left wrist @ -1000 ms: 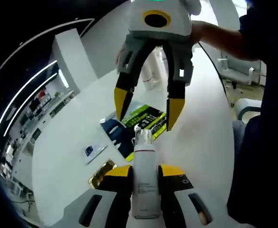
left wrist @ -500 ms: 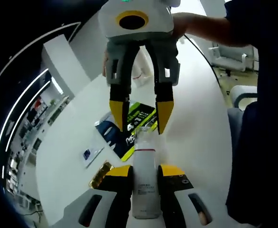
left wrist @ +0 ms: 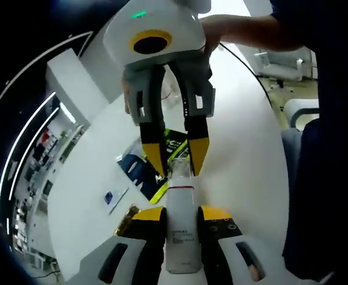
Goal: Arrange the skincare products in the storage area until every visible bottle or jar stands upright without overlapping.
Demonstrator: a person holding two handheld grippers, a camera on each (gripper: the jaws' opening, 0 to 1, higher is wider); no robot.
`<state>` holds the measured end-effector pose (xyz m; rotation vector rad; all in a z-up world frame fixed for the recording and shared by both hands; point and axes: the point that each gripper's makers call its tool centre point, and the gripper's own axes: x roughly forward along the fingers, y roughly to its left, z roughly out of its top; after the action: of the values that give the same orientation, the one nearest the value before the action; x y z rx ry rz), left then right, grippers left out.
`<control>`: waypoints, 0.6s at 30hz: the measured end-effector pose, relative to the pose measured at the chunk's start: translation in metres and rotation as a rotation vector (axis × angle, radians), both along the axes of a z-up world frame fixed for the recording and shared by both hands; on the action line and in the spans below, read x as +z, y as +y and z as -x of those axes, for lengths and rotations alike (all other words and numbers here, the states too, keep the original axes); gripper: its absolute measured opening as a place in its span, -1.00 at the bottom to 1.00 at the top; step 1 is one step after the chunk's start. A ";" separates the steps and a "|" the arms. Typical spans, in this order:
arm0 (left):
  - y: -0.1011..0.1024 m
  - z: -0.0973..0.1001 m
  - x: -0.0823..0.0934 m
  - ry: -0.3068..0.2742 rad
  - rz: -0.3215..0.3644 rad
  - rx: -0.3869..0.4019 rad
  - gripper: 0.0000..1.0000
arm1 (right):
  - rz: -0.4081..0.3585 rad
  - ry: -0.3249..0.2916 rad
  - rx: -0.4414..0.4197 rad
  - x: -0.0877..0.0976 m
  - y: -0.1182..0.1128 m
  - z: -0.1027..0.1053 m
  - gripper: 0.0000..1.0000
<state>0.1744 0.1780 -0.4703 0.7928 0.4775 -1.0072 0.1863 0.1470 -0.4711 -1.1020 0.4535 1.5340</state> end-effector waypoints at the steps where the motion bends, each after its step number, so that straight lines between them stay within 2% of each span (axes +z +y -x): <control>1: 0.000 0.000 0.000 0.001 0.000 0.000 -0.59 | 0.000 0.001 0.003 0.000 0.000 0.000 -0.60; 11: 0.000 0.000 -0.001 0.012 0.014 -0.001 -0.59 | -0.020 0.014 -0.005 0.001 -0.001 0.000 -0.62; 15: -0.003 0.002 -0.001 0.002 0.016 -0.037 -0.58 | -0.022 0.006 0.005 0.002 -0.003 0.003 -0.62; 18: -0.006 0.003 0.000 -0.001 0.028 -0.053 -0.57 | -0.011 -0.027 0.025 0.004 -0.006 0.005 -0.63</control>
<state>0.1714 0.1721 -0.4705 0.7840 0.4430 -1.0603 0.1811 0.1409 -0.4673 -1.1225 0.4142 1.5396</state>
